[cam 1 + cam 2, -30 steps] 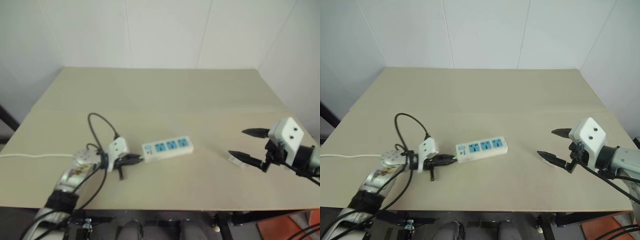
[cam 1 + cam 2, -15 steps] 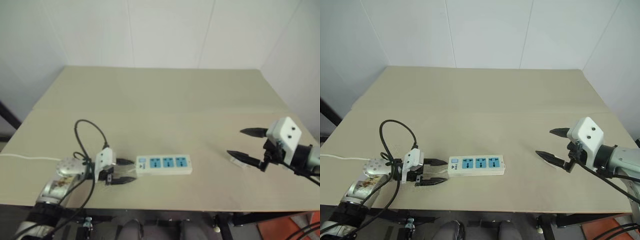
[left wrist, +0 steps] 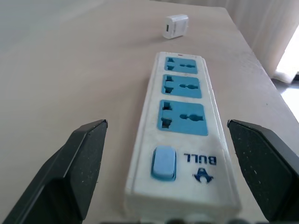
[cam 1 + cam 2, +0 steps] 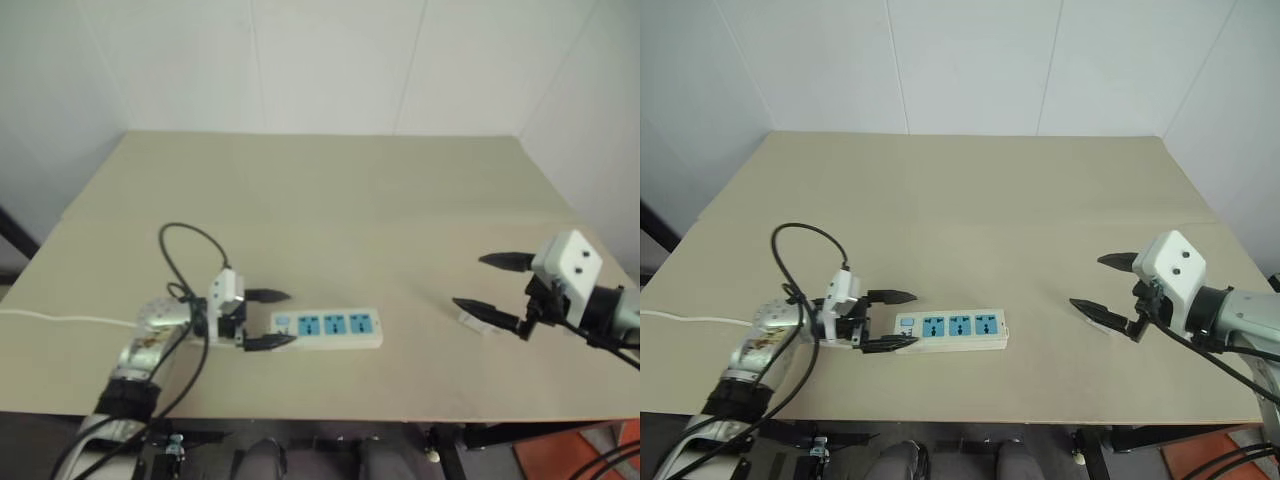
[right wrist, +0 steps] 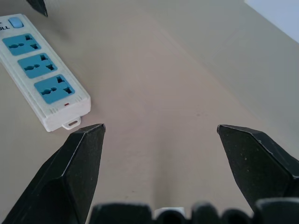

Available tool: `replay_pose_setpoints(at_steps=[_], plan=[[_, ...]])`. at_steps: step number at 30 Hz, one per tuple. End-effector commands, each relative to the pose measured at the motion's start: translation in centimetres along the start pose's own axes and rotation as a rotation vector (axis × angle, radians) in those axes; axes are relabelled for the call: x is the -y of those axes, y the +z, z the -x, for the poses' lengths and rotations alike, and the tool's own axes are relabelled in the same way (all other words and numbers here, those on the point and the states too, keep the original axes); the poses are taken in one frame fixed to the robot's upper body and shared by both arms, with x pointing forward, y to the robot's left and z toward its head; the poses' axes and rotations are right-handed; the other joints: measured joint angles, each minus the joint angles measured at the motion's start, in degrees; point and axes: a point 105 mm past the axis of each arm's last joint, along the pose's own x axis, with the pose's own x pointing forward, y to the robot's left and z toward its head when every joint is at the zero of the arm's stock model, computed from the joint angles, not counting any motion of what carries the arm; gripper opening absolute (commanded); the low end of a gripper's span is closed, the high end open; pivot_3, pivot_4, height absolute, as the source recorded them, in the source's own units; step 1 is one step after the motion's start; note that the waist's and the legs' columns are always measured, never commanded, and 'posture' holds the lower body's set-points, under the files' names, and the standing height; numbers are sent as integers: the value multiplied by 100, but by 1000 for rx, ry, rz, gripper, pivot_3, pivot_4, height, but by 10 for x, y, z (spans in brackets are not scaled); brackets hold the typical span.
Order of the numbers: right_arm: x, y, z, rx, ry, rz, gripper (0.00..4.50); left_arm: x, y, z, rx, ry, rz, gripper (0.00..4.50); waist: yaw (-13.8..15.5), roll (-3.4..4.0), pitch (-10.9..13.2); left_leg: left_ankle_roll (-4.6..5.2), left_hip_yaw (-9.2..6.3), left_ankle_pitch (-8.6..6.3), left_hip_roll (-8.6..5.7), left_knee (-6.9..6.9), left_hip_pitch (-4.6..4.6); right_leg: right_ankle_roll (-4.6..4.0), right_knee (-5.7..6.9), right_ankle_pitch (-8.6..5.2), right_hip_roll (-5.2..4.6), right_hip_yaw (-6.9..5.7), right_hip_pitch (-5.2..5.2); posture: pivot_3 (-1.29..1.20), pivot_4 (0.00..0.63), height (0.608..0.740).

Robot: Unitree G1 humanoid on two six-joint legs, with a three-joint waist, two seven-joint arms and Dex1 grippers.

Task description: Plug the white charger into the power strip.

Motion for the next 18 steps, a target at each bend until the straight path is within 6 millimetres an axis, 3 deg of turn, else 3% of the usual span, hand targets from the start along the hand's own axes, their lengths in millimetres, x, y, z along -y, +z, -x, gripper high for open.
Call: replay_pose_setpoints(at_steps=[1, 7, 18], plan=[[0, 11, 0, 30, 1, 32, 4500, -2, -4, -6, -1, -11, -35, 4473, -5, 0, 0, 0, 0, 0, 0, 0, 0, 0, 0, 0, 0, 0, 0, 0, 150, 740], [-3, 15, -3, 53, 14, 23, 4500, 7, -18, -11, -37, -78, -30, 4473, 11, 2, -3, 0, 0, 0, -1, 0, 5, 0, 0, 0, -2, 1, 6, 0, 150, 740], [-8, 16, -8, 66, 34, 13, 4500, -1, 0, -1, 6, -31, -79, 4473, 5, 2, -2, 0, -1, 0, -1, 0, 2, 3, 0, -1, -2, 1, 2, 0, 150, 740]])
